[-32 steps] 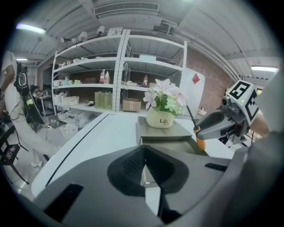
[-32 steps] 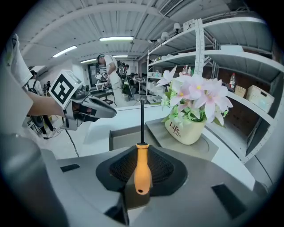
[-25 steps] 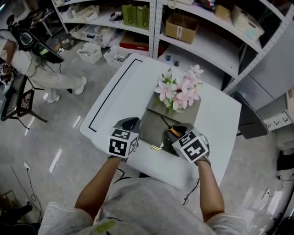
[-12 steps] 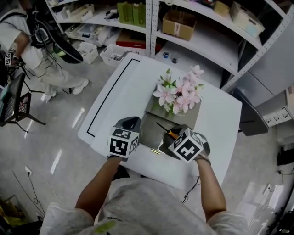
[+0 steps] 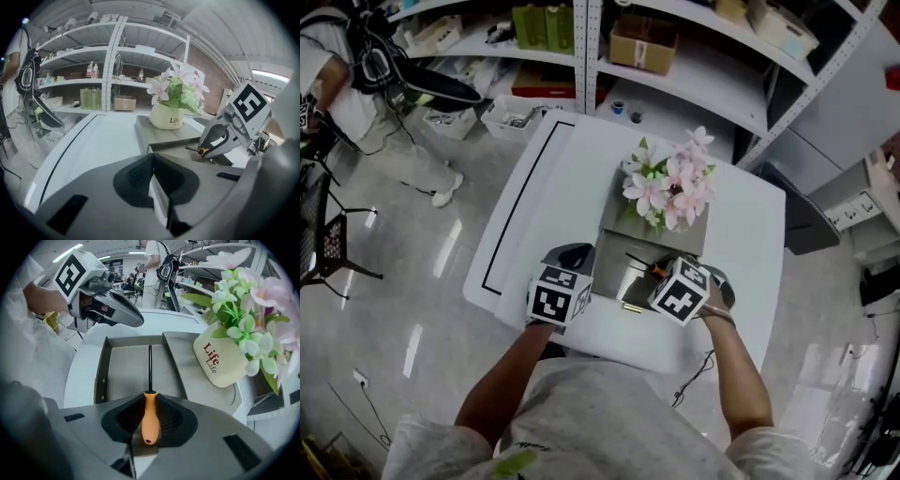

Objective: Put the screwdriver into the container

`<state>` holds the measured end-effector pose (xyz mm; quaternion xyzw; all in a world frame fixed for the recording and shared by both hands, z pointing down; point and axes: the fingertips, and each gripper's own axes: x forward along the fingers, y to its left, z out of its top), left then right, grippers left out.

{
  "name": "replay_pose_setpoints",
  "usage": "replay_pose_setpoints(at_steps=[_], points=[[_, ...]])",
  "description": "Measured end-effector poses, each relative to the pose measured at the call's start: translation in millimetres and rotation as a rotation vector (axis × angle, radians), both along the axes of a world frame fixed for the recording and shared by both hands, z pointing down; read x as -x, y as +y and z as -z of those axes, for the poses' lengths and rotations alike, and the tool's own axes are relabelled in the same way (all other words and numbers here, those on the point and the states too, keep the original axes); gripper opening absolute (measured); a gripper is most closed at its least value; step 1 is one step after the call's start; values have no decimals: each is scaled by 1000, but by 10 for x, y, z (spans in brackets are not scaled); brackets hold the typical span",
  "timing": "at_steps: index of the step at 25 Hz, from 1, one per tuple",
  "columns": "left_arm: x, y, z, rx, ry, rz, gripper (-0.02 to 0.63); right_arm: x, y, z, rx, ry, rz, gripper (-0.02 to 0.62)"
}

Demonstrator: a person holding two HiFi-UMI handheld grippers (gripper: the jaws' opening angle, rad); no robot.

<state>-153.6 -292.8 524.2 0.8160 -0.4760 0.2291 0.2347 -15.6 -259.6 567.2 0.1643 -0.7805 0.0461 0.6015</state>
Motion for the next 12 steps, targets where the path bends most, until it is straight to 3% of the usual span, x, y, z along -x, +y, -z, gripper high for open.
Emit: replay_pose_setpoints(at_steps=[12], points=[[88,-47,-65,10,43,-112,3,41,-6,-218,14,193,13,80]])
